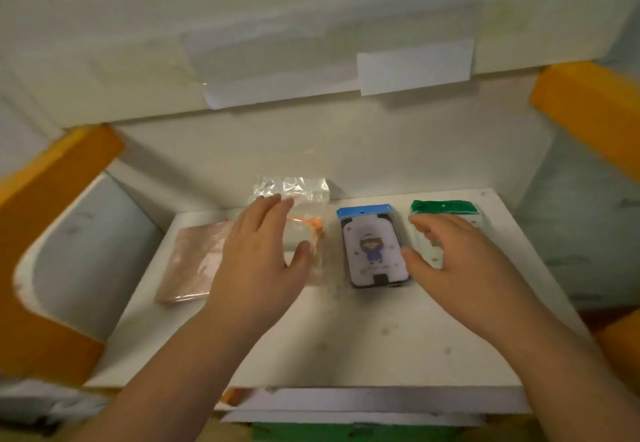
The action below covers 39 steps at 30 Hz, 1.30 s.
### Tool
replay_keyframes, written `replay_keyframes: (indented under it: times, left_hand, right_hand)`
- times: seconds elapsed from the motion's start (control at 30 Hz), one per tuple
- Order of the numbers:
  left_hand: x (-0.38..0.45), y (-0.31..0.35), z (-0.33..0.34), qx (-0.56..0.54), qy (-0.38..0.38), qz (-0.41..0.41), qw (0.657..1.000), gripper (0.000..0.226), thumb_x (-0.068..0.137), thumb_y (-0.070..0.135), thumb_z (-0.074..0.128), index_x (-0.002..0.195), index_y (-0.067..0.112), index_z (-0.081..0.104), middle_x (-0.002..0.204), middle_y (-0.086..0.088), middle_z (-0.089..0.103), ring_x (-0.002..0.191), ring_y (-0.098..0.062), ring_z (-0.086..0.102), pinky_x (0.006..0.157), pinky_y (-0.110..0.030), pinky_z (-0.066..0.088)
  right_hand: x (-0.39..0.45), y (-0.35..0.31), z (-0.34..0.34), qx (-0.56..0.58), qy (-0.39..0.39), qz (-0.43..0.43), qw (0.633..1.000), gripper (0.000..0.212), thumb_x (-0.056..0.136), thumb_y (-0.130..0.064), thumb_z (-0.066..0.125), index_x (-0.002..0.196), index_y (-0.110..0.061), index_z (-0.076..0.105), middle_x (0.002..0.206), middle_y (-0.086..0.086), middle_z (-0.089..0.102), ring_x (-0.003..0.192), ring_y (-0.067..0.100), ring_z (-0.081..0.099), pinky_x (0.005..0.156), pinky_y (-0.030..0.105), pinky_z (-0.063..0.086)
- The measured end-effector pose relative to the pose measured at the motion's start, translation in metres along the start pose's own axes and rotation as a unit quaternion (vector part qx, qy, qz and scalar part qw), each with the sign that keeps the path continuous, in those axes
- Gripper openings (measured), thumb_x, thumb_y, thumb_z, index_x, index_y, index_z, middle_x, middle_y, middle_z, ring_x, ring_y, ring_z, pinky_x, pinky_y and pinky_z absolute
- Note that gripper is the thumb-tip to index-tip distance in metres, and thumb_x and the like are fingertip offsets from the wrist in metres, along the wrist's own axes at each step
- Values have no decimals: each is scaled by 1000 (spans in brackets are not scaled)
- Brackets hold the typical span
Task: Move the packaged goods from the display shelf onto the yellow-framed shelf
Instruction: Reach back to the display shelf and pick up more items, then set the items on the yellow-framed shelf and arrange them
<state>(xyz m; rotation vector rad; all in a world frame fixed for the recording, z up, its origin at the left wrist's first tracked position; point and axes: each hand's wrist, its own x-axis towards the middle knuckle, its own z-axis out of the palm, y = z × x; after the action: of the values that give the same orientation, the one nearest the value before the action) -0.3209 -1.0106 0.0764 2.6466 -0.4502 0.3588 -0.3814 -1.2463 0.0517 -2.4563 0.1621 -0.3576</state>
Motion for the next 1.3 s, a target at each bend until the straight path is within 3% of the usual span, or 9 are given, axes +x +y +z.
replay_keyframes:
  times: [0.13, 0.23, 0.33, 0.5, 0.6, 0.7, 0.8, 0.97, 1.3]
  left_hand:
    - [-20, -37, -32, 37, -1, -43, 998, 56, 88, 40, 56, 141, 23, 49, 141, 6, 50, 131, -19, 44, 111, -33, 36]
    - [-39, -61, -60, 33, 15, -73, 997, 54, 90, 40, 56, 142, 30, 44, 140, 12, 45, 131, -12, 39, 106, -27, 32]
    - [-59, -86, -91, 63, 52, -71, 994, 56, 91, 45, 53, 144, 31, 41, 143, 14, 42, 133, -7, 35, 109, -25, 31]
    - [-94, -146, -144, 58, 119, -92, 987, 56, 89, 39, 57, 142, 23, 48, 142, 8, 47, 133, -10, 35, 105, -25, 28]
    - [-118, -193, -172, 36, 139, -119, 982, 56, 90, 41, 56, 143, 26, 46, 143, 10, 44, 134, -10, 34, 108, -31, 33]
    - [-143, -242, -197, 11, 145, -159, 977, 57, 91, 43, 54, 145, 32, 42, 147, 13, 39, 138, -8, 32, 112, -36, 36]
    - [-167, -289, -218, -3, 136, -175, 975, 57, 92, 40, 54, 146, 32, 40, 148, 14, 37, 139, -7, 30, 111, -30, 29]
    - [-201, -356, -244, -8, 103, -183, 978, 57, 93, 40, 55, 147, 32, 39, 147, 15, 36, 133, -12, 40, 109, -27, 31]
    - [-214, -445, -266, -30, 91, -205, 974, 57, 93, 44, 53, 148, 35, 36, 151, 19, 33, 140, -2, 26, 110, -28, 30]
  right_hand:
    - [16, -36, 30, 19, -34, -34, 999, 39, 91, -33, 59, 129, -25, 58, 125, -8, 58, 110, 11, 54, 91, 25, 42]
    - [21, -72, 54, 25, -42, -63, 997, 41, 87, -41, 59, 126, -30, 58, 125, -8, 59, 114, 16, 56, 97, 34, 45]
    - [20, -113, 74, 30, -53, -90, 994, 45, 87, -40, 62, 131, -33, 56, 127, -15, 55, 118, 10, 53, 91, 23, 38]
    - [7, -190, 105, 32, -60, -138, 988, 45, 88, -39, 63, 132, -32, 55, 124, -16, 53, 111, 9, 54, 93, 32, 45]
    - [-10, -243, 127, 37, -54, -162, 985, 42, 89, -38, 63, 130, -35, 55, 118, -21, 52, 106, 3, 54, 88, 25, 44]
    - [-35, -298, 149, 54, -63, -188, 979, 39, 88, -39, 59, 127, -39, 55, 114, -25, 52, 97, -8, 52, 83, 15, 44]
    - [-61, -350, 168, 74, -57, -216, 972, 35, 86, -44, 56, 121, -47, 53, 108, -28, 54, 98, -7, 55, 79, 10, 44]
    - [-92, -416, 210, 95, -54, -260, 959, 39, 87, -42, 54, 126, -37, 58, 110, -23, 57, 104, -1, 56, 85, 23, 51]
    - [-78, -476, 317, 32, -121, -241, 962, 42, 93, -40, 57, 134, -36, 52, 123, -23, 53, 110, -6, 49, 97, 18, 44]
